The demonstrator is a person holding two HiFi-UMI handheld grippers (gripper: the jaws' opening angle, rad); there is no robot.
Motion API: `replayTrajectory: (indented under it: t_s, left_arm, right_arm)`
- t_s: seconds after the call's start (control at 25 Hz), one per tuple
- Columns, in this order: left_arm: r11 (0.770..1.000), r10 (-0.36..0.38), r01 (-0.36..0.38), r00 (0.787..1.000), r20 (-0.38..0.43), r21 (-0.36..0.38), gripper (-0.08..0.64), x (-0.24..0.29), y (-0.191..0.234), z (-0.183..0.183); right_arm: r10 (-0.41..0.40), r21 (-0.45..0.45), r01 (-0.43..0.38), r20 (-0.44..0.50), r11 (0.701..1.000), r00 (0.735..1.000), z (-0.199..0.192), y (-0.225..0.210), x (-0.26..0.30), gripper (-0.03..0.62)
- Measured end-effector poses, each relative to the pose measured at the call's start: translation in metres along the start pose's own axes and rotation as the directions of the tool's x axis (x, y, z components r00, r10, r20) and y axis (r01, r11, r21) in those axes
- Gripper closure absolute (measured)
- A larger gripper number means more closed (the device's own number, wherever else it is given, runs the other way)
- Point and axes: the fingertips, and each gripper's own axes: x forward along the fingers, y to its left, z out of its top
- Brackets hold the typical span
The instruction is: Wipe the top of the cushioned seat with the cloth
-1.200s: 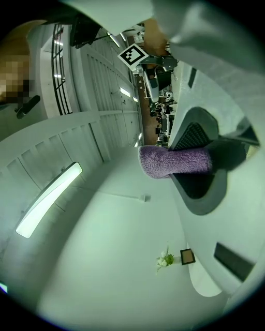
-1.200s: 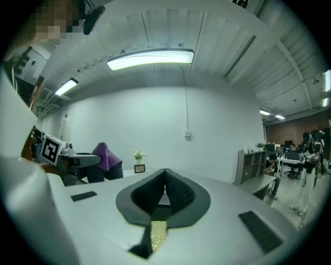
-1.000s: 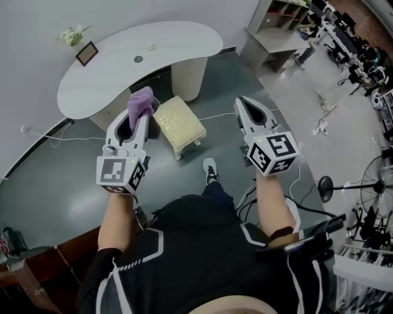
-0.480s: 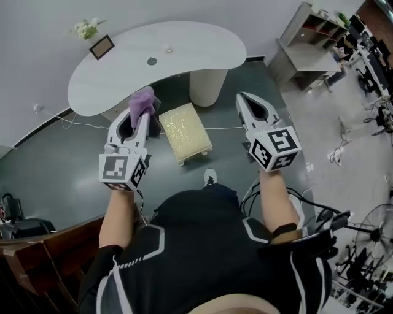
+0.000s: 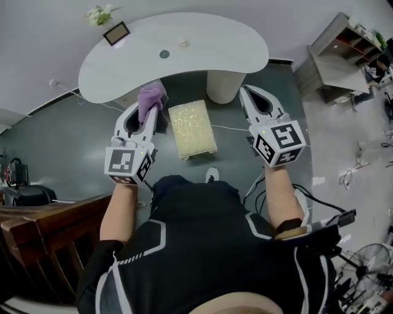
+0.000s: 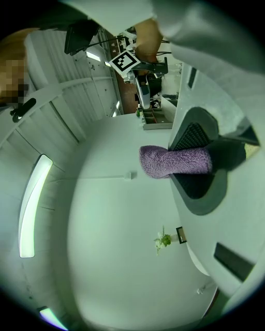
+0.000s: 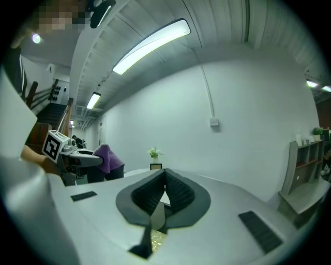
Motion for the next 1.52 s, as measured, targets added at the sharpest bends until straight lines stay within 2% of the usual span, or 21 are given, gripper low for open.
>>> replayTrajectory:
  t_s: [0.24,0.36,0.48,0.6,0.68,0.76,0.84,0.96,1.16,1.28,1.44,1.52]
  left_arm:
    - [1.000,0.025,-0.025,0.999,-0.028,-0.005,0.466,0.012,0.030,-0.019]
    - [1.000,0.017,-0.016,0.999,-0.046,0.024,0.466,0.015,0.051,-0.031]
    - [1.000,0.006,-0.005,0.998,-0.065,0.010,0.466,0.013,0.071,-0.046]
    - [1.000,-0.007,0.007,0.997,-0.074,-0.003,0.466,0.024,0.093,-0.065]
    - [0.999,-0.029,0.027,0.994,-0.102,-0.017,0.466,0.029,0.104,-0.086]
    - [0.997,-0.070,0.067,0.988,-0.136,-0.025,0.466,0.028,0.106,-0.111]
    - [0.993,-0.120,0.116,0.979,-0.163,-0.030,0.466,0.027,0.101,-0.134]
    - [0.987,-0.161,0.155,0.961,-0.225,-0.044,0.466,0.036,0.089,-0.171]
    - [0.984,-0.171,0.144,0.923,-0.345,-0.101,0.466,0.048,0.053,-0.227]
    - [0.986,-0.165,0.139,0.904,-0.394,-0.094,0.466,0.057,0.026,-0.253]
    - [0.994,-0.101,0.073,0.873,-0.478,-0.076,0.466,0.066,-0.007,-0.296]
    - [0.995,-0.093,0.056,0.855,-0.510,-0.087,0.466,0.068,-0.026,-0.320]
  right_arm:
    - [0.068,0.003,-0.068,0.002,0.998,0.998,-0.005,0.009,0.044,0.588]
    - [0.057,0.027,-0.057,-0.012,0.998,0.998,-0.009,0.017,0.067,0.588]
    - [0.045,0.027,-0.045,-0.023,0.999,0.999,-0.016,0.029,0.081,0.588]
    - [0.053,0.066,-0.053,-0.009,0.996,0.999,-0.024,0.031,0.104,0.588]
    - [0.056,0.082,-0.053,-0.040,0.995,0.998,-0.039,0.035,0.120,0.588]
    - [0.048,0.057,-0.042,-0.102,0.997,0.994,-0.062,0.044,0.129,0.588]
    - [0.033,0.032,-0.028,-0.152,0.999,0.988,-0.082,0.048,0.134,0.588]
    - [0.023,0.053,-0.013,-0.191,0.999,0.981,-0.108,0.048,0.138,0.588]
    - [0.088,0.106,-0.064,-0.238,0.992,0.967,-0.148,0.051,0.145,0.588]
    - [0.148,0.115,-0.122,-0.254,0.986,0.956,-0.167,0.046,0.148,0.588]
    - [0.232,0.130,-0.200,-0.314,0.971,0.920,-0.201,0.039,0.144,0.588]
    - [0.269,0.144,-0.233,-0.337,0.962,0.902,-0.219,0.038,0.139,0.588]
